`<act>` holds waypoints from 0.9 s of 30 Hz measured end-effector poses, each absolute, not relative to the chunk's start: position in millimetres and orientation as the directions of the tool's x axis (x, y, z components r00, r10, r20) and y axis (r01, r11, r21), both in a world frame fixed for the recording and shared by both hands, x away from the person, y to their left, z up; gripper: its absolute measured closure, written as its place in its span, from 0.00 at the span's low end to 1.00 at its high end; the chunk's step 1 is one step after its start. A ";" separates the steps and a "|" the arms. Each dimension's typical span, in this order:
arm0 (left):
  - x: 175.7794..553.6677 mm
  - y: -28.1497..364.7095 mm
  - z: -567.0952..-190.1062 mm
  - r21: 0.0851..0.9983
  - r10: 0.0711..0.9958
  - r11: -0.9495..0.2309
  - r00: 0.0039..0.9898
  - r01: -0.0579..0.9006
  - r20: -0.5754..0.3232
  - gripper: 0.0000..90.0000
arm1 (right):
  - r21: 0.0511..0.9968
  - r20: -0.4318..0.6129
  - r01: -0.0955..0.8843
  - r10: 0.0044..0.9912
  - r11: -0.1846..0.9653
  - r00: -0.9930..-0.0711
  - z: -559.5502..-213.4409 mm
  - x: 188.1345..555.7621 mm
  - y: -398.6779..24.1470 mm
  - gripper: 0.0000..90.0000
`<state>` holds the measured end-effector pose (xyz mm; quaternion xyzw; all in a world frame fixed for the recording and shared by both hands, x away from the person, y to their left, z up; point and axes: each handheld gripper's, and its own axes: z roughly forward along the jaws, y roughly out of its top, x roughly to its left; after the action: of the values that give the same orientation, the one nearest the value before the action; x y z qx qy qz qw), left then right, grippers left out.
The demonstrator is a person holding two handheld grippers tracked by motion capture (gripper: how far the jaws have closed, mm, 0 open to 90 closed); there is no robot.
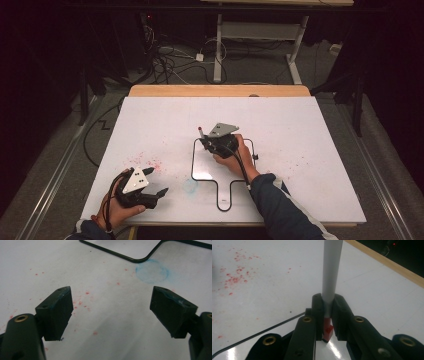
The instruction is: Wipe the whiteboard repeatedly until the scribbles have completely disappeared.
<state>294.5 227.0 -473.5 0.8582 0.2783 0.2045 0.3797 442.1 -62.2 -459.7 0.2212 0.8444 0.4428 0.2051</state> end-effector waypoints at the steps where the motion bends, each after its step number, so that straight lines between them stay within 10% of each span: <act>1: 294.6 227.1 -473.5 0.765 0.633 -0.557 0.761 0.323 0.140 0.20 | 0.839 -0.146 0.192 0.551 0.509 -0.821 -459.9 442.0 -61.7 0.91; 27: 293.3 225.5 -473.1 0.763 0.629 -0.562 0.764 0.319 0.144 0.20 | 0.826 -0.181 0.204 0.589 0.525 -0.787 -458.6 443.1 -62.0 0.91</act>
<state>293.3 225.5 -473.1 0.8597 0.2756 0.2051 0.3779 443.1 -62.0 -458.6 0.2350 0.8435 0.4268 0.2260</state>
